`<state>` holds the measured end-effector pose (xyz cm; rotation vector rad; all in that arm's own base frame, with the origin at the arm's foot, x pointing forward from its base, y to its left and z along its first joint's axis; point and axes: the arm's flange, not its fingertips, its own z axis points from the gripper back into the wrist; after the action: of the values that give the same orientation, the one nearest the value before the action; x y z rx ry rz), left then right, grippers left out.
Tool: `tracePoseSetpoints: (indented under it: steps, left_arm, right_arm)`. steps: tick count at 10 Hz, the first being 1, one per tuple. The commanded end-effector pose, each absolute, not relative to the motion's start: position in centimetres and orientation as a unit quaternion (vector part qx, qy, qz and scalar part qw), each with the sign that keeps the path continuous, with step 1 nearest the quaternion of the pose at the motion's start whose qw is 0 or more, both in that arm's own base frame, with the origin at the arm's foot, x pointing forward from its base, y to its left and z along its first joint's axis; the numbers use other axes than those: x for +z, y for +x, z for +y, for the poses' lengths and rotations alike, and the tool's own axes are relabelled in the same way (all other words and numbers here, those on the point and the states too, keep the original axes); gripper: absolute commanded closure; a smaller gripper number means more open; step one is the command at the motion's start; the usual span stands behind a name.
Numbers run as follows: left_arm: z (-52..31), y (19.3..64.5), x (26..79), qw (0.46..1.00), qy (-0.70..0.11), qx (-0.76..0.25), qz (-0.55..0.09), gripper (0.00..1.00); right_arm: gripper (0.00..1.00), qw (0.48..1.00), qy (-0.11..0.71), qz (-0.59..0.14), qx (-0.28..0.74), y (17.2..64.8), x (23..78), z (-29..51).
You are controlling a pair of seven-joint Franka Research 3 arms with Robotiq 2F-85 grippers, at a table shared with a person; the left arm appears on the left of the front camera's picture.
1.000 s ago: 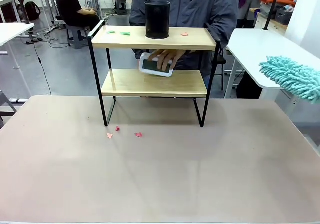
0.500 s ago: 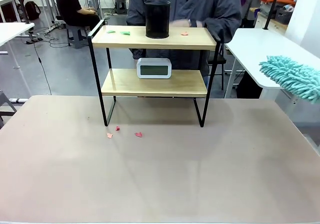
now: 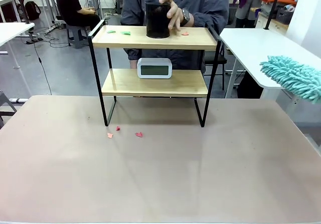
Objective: Clean the shelf.
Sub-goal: Clean the remaining tier of the Shelf with the Duster once objects are removed.
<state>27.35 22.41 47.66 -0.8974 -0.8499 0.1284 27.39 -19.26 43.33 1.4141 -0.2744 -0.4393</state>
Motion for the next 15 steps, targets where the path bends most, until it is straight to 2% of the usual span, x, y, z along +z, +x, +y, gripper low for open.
tracePoseSetpoints:
  steps: [1, 5, 7, 9, 11, 12, 13, 14, 15]
  left_arm:
    - [22.4, 27.4, 47.5, 0.806, -0.423, 0.053, -0.411, 0.00]
    - [22.4, 27.4, 47.5, 0.806, -0.423, 0.053, -0.411, 0.00]
    - [22.4, 27.4, 47.5, 0.806, -0.423, 0.053, -0.411, 0.00]
    - [22.4, 27.4, 47.5, 0.806, -0.423, 0.053, -0.411, 0.00]
    - [22.4, 27.4, 47.5, 0.806, -0.423, 0.053, -0.411, 0.00]
    - [22.4, 27.4, 47.5, 0.806, -0.423, 0.053, -0.411, 0.00]
    - [22.4, 27.4, 47.5, 0.806, -0.423, 0.053, -0.411, 0.00]
    - [22.4, 27.4, 47.5, 0.806, -0.423, 0.053, -0.411, 0.00]
    - [22.4, 27.4, 47.5, 0.806, -0.423, 0.053, -0.411, 0.00]
  right_arm:
    - [0.88, 0.729, 0.646, -0.129, -0.186, 27.4, 43.5, -19.5]
    - [0.88, 0.730, 0.642, -0.125, -0.199, 27.4, 43.3, -19.3]
    - [0.88, 0.749, 0.614, -0.180, -0.172, 29.1, 49.3, -15.9]
    - [0.88, 0.765, 0.589, -0.244, -0.092, 31.5, 55.2, -9.3]
    - [0.88, 0.793, 0.535, -0.284, -0.066, 33.3, 55.4, -2.1]
    - [0.88, 0.802, 0.520, -0.291, -0.028, 33.2, 54.4, 0.2]
    - [0.88, 0.816, 0.512, -0.268, -0.001, 32.0, 53.1, -0.4]
    - [0.88, 0.798, 0.540, -0.265, -0.039, 32.5, 56.8, -1.2]
    - [0.88, 0.798, 0.540, -0.265, -0.039, 32.5, 56.8, -1.2]
